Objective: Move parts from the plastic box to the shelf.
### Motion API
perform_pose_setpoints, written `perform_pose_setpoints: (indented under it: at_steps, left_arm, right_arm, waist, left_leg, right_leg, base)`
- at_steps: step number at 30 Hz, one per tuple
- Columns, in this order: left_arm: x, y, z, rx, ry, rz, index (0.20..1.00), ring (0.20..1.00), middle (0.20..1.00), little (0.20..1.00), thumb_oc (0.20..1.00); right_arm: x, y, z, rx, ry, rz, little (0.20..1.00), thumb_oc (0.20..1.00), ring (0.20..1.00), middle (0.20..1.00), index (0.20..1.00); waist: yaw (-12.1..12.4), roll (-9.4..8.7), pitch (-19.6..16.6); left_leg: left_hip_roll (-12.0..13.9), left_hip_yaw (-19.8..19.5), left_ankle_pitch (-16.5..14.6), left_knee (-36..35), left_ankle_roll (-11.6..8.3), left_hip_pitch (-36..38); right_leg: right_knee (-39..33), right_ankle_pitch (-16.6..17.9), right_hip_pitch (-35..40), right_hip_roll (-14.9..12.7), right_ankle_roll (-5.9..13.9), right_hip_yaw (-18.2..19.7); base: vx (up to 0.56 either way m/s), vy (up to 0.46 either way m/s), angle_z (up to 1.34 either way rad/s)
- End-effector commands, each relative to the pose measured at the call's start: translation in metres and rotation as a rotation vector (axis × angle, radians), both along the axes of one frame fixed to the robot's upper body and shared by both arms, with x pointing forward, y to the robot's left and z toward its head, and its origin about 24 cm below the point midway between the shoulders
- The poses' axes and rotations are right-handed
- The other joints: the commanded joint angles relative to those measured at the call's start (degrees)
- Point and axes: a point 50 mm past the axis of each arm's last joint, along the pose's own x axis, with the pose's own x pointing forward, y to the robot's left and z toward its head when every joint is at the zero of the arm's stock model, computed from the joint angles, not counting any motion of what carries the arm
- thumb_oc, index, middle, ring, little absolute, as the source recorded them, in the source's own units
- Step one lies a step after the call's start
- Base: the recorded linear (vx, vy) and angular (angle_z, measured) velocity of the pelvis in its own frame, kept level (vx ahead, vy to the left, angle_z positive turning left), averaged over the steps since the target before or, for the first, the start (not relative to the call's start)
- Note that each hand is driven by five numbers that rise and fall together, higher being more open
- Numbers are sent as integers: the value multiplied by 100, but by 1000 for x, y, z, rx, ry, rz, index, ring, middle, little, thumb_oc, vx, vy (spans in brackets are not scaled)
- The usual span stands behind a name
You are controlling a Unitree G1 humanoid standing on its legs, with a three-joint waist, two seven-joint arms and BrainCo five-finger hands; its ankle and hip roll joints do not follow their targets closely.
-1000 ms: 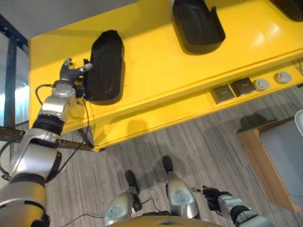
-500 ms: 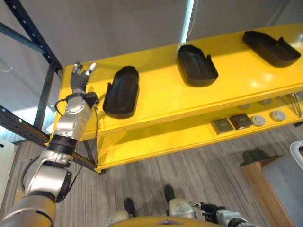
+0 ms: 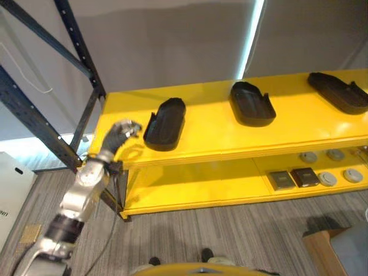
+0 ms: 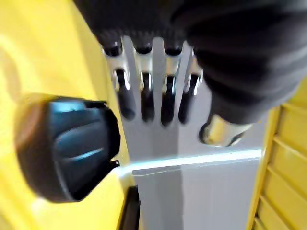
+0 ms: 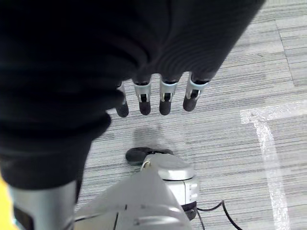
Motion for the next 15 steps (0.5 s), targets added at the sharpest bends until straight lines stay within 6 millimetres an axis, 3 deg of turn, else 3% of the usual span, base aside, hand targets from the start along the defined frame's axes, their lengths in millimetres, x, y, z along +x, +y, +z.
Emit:
perform_pose_setpoints:
  at_steps: [1,4,15]
  left_arm:
    - [17,-7,41,0,-213,-53,200,200,200,200,200]
    - [16,-16,33,-19,-198,-77,200,200,200,200,200]
    - [30,-37,31,-37,-182,-83,200,200,200,200,200]
  right_arm:
    - [6,11,-2,12,3,54,1000,1000,1000,1000,1000]
    - [11,8,-1,-3,-32,66,1000,1000,1000,1000,1000]
    - [26,1,5,-31,-88,69,1000,1000,1000,1000,1000]
  waist:
    - [-63,-124,244]
    - [-112,-115,320]
    - [-374,-79,678]
  left_leg:
    - [-342,31,-608,-7,251,84]
    - [-341,54,-607,-7,250,11]
    - [-315,180,-551,-7,261,-229]
  right_leg:
    - [13,-612,276,79,93,-66]
    - [13,-591,174,93,100,-19]
    - [13,-492,-167,126,102,200]
  base:
    - [44,56,8]
    - [16,30,2]
    - [-2,12,-7]
